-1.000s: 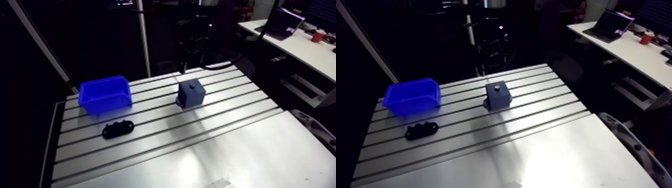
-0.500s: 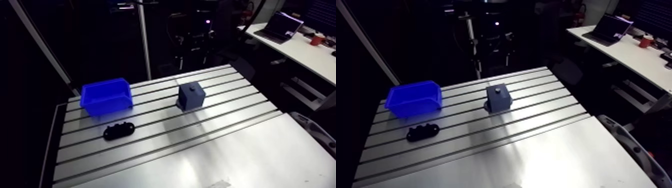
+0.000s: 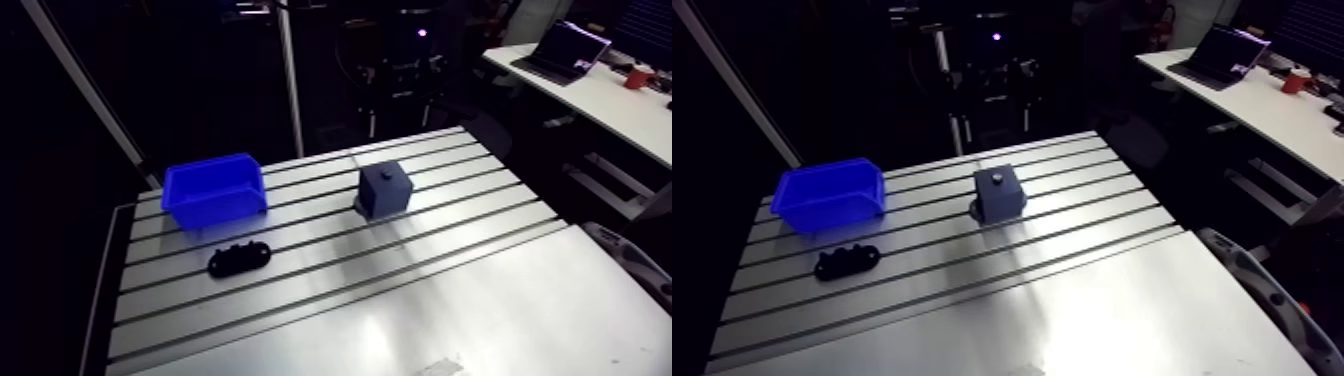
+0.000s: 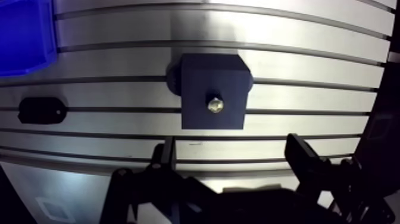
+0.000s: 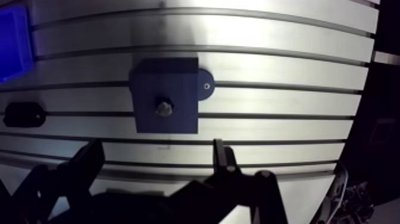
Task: Pick up the M10 bolt and insert it into the hex recess until seated.
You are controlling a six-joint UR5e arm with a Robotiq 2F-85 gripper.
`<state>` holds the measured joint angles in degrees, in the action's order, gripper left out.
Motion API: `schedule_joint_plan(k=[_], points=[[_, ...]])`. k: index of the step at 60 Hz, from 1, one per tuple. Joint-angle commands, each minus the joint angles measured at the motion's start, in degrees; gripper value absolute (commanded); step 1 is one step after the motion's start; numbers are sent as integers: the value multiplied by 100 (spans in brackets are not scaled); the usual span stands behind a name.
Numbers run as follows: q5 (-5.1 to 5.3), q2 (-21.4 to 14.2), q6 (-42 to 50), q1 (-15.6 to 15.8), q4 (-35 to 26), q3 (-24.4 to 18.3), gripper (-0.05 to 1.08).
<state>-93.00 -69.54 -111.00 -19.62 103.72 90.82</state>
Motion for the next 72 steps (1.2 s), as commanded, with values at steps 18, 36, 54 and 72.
schedule_joint_plan(k=[18,36,54,72], points=[[-1,49,48,28,63,120,36],[5,51,39,61,669,456,48],[-2,67,38,63,706,587,48],[-10,153,23,54,821,642,53]])
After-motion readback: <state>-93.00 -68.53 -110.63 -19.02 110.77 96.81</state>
